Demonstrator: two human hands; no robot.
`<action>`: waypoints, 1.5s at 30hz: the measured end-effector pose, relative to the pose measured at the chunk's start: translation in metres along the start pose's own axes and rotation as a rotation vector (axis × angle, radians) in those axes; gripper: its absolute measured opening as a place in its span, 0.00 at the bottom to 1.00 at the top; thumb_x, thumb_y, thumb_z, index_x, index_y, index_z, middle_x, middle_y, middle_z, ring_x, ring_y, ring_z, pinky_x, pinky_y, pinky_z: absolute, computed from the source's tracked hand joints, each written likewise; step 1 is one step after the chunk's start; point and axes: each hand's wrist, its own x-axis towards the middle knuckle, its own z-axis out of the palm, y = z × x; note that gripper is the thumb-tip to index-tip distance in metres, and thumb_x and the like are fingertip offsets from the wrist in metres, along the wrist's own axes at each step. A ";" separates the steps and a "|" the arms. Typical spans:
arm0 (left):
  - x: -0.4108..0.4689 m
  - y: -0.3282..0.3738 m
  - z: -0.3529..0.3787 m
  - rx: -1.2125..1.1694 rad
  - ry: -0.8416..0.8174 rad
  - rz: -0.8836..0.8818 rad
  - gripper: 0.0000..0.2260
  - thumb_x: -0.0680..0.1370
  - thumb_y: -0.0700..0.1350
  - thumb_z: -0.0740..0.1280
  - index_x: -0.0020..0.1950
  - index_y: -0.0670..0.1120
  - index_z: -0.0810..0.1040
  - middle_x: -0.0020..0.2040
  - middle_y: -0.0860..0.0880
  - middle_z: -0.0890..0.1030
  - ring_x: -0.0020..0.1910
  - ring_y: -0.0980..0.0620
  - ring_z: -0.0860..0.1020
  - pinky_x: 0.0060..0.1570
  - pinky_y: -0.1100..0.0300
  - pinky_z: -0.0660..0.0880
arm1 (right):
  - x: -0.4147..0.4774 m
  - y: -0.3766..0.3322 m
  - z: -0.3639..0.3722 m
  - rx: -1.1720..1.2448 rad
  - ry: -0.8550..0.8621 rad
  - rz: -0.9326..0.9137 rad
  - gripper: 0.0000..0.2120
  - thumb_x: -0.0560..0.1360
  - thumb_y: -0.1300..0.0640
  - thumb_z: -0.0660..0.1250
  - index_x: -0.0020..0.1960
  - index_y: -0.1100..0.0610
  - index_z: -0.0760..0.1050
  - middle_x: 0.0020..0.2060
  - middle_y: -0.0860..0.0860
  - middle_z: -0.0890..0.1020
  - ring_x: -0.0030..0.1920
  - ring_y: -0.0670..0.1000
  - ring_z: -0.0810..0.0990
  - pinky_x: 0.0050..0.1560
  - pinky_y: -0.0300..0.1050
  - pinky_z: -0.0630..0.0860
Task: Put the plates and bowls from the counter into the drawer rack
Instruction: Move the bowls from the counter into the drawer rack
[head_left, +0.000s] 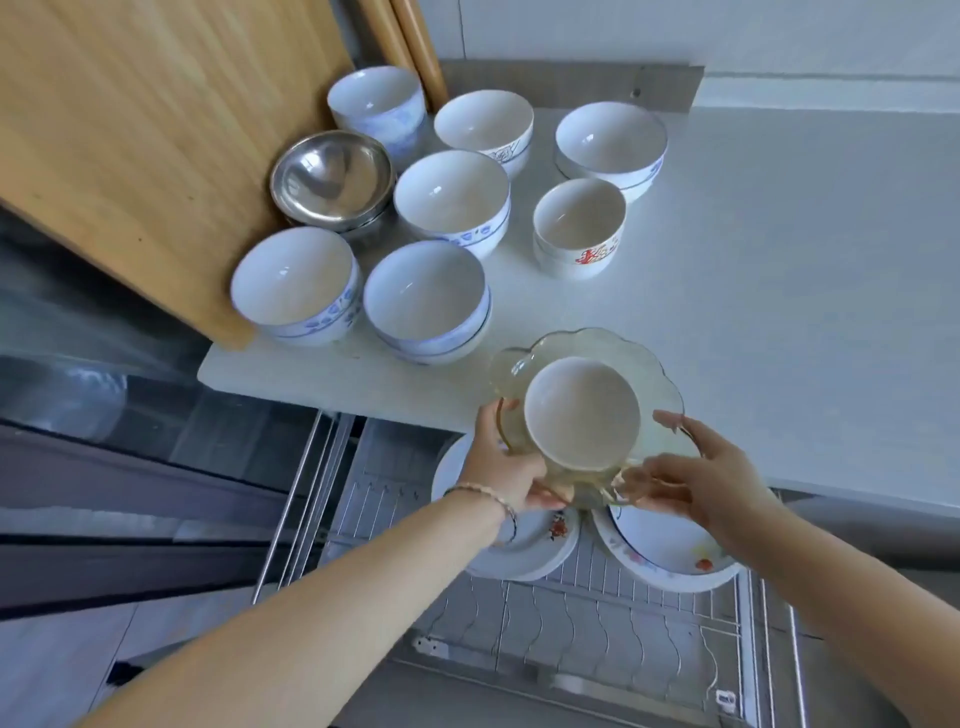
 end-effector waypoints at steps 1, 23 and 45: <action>-0.011 -0.010 -0.007 0.011 -0.024 -0.028 0.29 0.73 0.27 0.59 0.63 0.56 0.61 0.52 0.42 0.78 0.28 0.45 0.81 0.33 0.52 0.82 | -0.012 0.004 0.001 -0.043 -0.013 0.002 0.24 0.73 0.74 0.62 0.61 0.51 0.71 0.39 0.67 0.81 0.26 0.55 0.83 0.28 0.40 0.80; 0.012 -0.084 -0.286 0.164 0.012 -0.102 0.29 0.72 0.25 0.62 0.53 0.62 0.67 0.46 0.44 0.83 0.27 0.44 0.82 0.27 0.57 0.80 | -0.006 0.151 0.242 0.056 -0.061 0.200 0.23 0.74 0.67 0.67 0.64 0.49 0.68 0.47 0.67 0.84 0.37 0.59 0.84 0.33 0.42 0.82; 0.129 -0.125 -0.325 1.170 0.322 -0.085 0.11 0.77 0.34 0.58 0.58 0.40 0.71 0.55 0.41 0.79 0.55 0.40 0.78 0.51 0.50 0.75 | 0.190 0.200 0.318 0.159 0.167 0.206 0.30 0.72 0.77 0.57 0.70 0.57 0.60 0.59 0.60 0.76 0.28 0.51 0.81 0.25 0.41 0.80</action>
